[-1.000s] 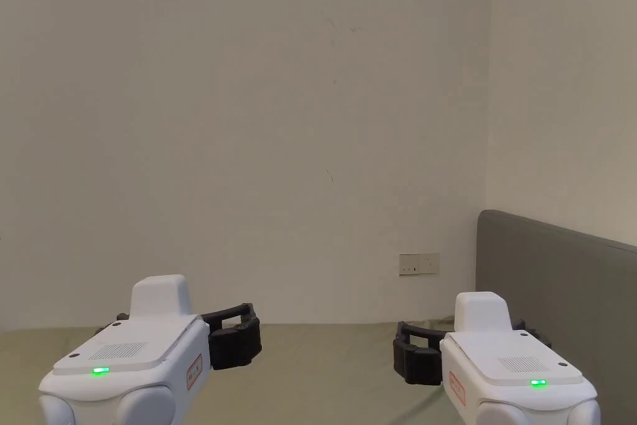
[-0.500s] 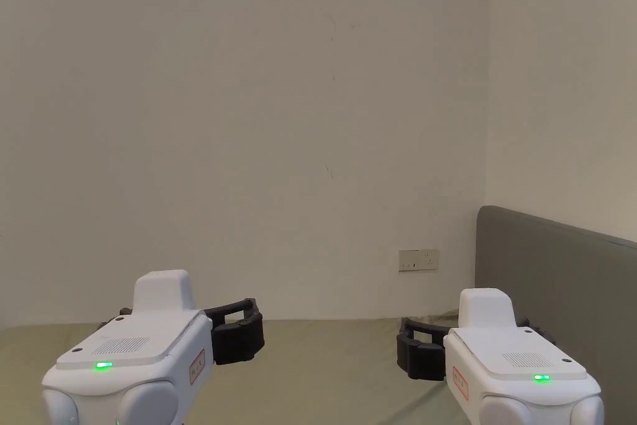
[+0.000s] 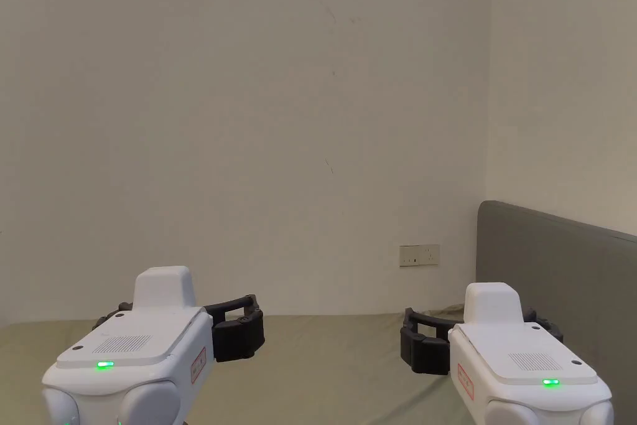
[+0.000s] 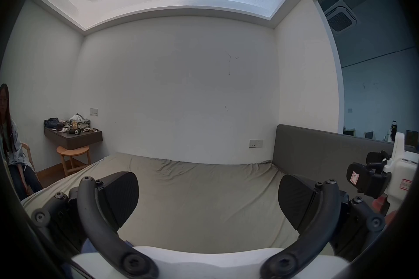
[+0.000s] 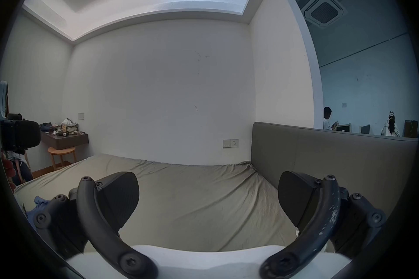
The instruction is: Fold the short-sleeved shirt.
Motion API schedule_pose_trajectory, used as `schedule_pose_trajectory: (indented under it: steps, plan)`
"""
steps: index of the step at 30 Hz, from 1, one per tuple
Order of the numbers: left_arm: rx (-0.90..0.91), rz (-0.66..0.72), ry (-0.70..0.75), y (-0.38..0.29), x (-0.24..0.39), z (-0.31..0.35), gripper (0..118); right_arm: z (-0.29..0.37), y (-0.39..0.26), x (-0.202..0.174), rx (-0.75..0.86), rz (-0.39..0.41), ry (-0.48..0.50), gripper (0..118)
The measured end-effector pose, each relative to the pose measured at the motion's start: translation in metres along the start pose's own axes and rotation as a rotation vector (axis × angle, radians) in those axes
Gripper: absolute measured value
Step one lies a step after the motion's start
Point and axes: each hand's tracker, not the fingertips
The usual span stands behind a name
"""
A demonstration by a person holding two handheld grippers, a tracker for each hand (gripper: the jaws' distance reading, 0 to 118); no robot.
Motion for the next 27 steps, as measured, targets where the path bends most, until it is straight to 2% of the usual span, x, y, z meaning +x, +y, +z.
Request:
schedule_pose_trajectory:
  steps: [9, 11, 12, 14, 15, 16, 17, 19, 24, 26, 27]
  plan:
    - [0.011, -0.019, 0.017, 0.0, 0.0, 0.0, 117, -0.003, -0.005, 0.002, -0.036, -0.024, 0.016, 118]
    - [0.015, -0.029, 0.01, -0.001, 0.0, 0.003, 113, -0.001, -0.005, 0.003, -0.045, -0.051, 0.08, 109]
    - [0.021, -0.036, 0.009, -0.001, 0.0, 0.005, 109, 0.001, -0.005, 0.003, -0.04, -0.035, 0.068, 103]
    - [0.026, -0.054, 0.001, -0.003, 0.001, 0.006, 69, 0.001, -0.006, -0.002, -0.032, 0.013, 0.026, 31]
    - [0.02, -0.066, 0.001, -0.003, 0.002, 0.007, 43, 0.001, -0.006, -0.003, -0.048, 0.02, -0.006, 11]
    - [0.018, -0.065, 0.004, -0.005, 0.003, 0.006, 14, 0.001, -0.006, -0.002, -0.047, -0.007, 0.016, 10]
    - [0.016, -0.063, 0.006, -0.006, 0.002, 0.006, 4, 0.002, -0.006, 0.0, -0.06, -0.044, 0.064, 9]
    - [0.011, -0.037, 0.007, -0.009, -0.001, 0.007, 0, 0.003, -0.008, 0.0, -0.065, -0.045, 0.042, 2]
    - [-0.013, -0.072, -0.001, -0.016, -0.009, 0.008, 0, 0.011, -0.012, -0.002, -0.062, -0.051, 0.03, 0]
    - [-0.009, -0.075, 0.007, -0.014, -0.022, 0.016, 0, 0.006, -0.011, -0.004, -0.055, -0.088, 0.11, 0]
    - [-0.004, -0.078, 0.034, -0.013, -0.033, 0.022, 0, 0.005, -0.011, -0.005, -0.059, -0.074, 0.139, 0]
